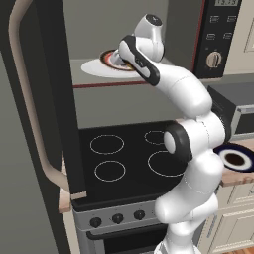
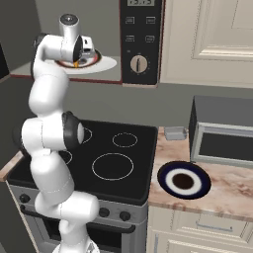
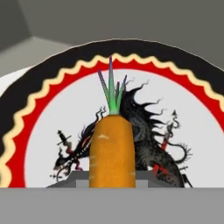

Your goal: Pick the carrot from the counter and place it in the microwave.

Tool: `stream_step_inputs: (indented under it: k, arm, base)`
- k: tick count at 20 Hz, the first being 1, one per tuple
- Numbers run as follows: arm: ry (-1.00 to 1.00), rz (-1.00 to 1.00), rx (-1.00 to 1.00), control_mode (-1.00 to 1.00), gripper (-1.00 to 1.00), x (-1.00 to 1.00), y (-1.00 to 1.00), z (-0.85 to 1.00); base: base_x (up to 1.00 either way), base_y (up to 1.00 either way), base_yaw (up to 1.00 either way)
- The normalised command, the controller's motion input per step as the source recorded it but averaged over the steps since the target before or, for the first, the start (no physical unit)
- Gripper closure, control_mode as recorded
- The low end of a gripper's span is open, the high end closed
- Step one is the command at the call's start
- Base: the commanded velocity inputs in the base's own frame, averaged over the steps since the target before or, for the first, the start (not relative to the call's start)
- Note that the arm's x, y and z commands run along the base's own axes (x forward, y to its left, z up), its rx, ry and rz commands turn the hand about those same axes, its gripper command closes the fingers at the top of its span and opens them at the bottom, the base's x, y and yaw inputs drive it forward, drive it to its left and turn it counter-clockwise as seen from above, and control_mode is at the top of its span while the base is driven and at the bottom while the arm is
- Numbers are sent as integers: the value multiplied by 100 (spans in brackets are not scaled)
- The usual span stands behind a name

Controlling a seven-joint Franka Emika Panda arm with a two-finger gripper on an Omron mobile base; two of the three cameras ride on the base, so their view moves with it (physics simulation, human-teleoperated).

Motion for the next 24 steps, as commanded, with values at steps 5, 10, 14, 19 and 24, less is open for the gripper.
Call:
stream_step_inputs:
  k: [5, 10, 14, 19, 24]
  arm:
    - [0, 0, 0, -100, -100, 0, 0, 0]
    - [0, 0, 0, -100, -100, 0, 0, 0]
    - [0, 0, 0, -100, -100, 0, -3, 1]
    - [-1, 0, 0, -100, -100, -10, -1, 4]
    - [-11, 0, 0, -100, -100, -75, -1, 24]
  base:
    - [0, 0, 0]
    - [0, 0, 0]
    - [0, 0, 0]
    - [0, 0, 0]
    - [0, 0, 0]
